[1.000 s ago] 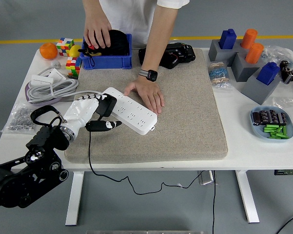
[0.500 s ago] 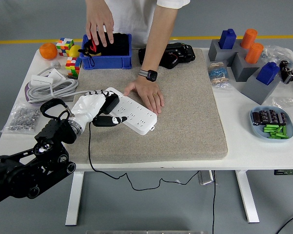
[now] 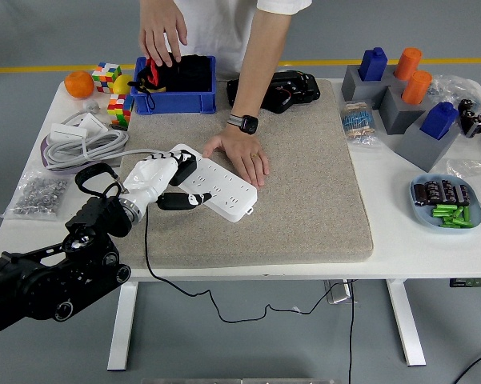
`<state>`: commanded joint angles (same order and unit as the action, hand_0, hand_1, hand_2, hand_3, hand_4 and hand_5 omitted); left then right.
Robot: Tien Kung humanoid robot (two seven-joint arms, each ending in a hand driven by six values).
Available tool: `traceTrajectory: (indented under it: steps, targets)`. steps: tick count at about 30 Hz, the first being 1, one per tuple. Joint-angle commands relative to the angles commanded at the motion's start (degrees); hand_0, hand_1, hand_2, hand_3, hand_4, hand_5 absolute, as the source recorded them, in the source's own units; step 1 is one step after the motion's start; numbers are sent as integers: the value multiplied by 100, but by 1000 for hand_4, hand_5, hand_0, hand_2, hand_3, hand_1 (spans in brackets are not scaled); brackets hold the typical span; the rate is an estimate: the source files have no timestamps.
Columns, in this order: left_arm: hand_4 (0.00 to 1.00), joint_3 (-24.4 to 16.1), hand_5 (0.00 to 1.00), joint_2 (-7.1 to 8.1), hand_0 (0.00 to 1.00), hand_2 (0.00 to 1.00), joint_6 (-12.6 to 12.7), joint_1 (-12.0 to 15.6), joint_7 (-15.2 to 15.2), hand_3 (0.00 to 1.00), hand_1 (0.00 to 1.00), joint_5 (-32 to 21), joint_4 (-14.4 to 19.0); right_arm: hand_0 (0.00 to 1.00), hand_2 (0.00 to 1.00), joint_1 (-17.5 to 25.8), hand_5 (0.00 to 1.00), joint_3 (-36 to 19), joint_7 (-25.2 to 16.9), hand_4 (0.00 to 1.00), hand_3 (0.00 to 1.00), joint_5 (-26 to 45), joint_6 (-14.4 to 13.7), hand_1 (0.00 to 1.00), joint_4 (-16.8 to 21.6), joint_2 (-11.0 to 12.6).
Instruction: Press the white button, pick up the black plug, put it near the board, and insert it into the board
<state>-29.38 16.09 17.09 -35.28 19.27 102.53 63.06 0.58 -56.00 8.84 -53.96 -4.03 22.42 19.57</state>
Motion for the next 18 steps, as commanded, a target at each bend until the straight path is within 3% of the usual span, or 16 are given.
traceTrajectory:
  steps: [6, 10, 18]
  targets:
    - [880, -428, 656, 31, 901, 871, 100, 92, -45, 825, 933, 90, 250, 643, 648, -6, 395, -17, -4, 663, 625, -5, 0, 599, 11, -15]
    - [877, -945, 656, 36, 902, 875, 178, 217, -88, 824, 933, 219, 484, 644, 648, -1, 394, -18, -4, 663, 625, -6, 1, 599, 13, -28]
    - [875, -1885, 653, 38, 902, 874, 209, 492, -134, 821, 935, 329, 454, 643, 648, 11, 394, -30, -1, 663, 625, -17, 1, 599, 9, -47]
